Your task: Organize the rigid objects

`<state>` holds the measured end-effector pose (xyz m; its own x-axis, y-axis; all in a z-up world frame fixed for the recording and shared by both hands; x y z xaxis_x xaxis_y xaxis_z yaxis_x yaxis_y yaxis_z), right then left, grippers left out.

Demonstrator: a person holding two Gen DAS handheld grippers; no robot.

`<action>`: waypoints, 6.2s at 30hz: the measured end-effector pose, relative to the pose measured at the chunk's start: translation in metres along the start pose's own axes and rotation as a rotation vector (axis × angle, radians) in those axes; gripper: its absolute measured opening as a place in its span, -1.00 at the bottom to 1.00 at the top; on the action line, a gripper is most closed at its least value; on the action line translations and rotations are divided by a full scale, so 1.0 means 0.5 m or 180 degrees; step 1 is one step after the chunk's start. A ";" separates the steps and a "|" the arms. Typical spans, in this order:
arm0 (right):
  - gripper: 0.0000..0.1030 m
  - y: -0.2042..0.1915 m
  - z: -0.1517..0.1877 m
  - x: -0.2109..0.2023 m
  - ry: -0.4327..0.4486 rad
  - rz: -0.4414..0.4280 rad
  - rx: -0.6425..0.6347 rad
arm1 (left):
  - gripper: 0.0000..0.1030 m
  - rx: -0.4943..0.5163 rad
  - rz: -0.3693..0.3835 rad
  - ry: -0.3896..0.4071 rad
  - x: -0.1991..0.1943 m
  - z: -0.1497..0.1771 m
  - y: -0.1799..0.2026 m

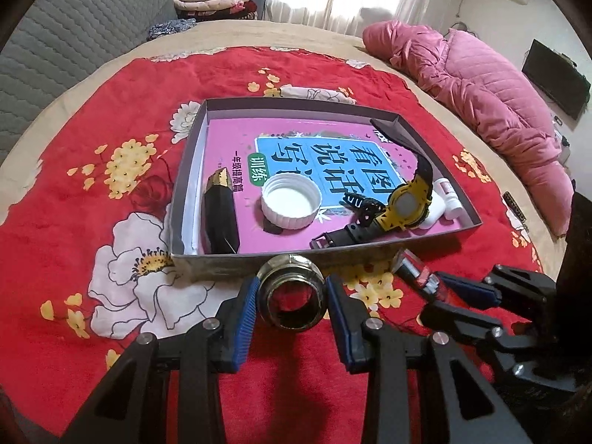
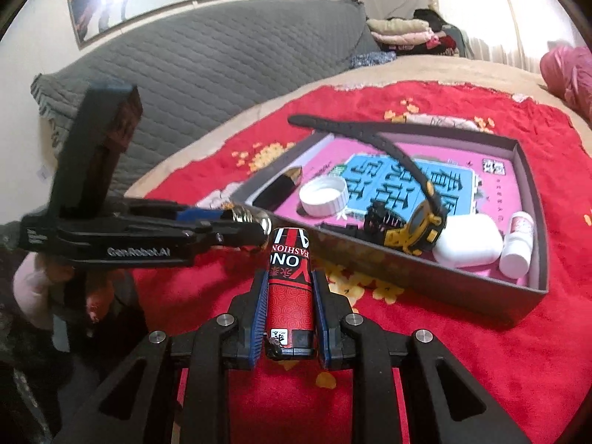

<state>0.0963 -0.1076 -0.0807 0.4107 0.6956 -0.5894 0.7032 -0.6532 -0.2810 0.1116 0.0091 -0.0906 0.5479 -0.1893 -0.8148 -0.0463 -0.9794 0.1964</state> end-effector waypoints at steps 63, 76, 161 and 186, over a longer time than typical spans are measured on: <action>-0.54 0.215 -0.051 -0.033 0.0341 0.1260 0.0279 | -0.28 0.0180 0.0037 0.0080 0.093 -0.091 0.091; -0.54 0.244 -0.045 -0.014 0.0250 0.1386 0.0297 | -0.28 0.0188 0.0018 0.0055 0.104 -0.092 0.093; 0.47 0.091 -0.027 -0.119 0.0469 0.1631 0.0255 | 0.28 -0.0001 -0.0164 0.0170 -0.026 -0.006 0.028; 0.47 0.047 0.023 -0.122 0.0073 0.1982 0.0656 | 0.28 -0.0020 -0.0557 0.0061 -0.049 0.039 -0.010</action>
<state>0.0812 -0.1689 -0.0600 0.7189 0.1737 -0.6730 0.2053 -0.9781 -0.0333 0.0821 0.0172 -0.0823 0.5630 -0.0146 -0.8263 0.0562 -0.9969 0.0559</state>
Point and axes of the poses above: each gripper's, at about its wrist camera, not at the fingertips, and x roughly the way its jaws point, y to its right, z to its underside, the point moved 9 cm from there along x, roughly the way its jaws point, and after that the axes turned 3 degrees about -x, right-handed, at the moved point
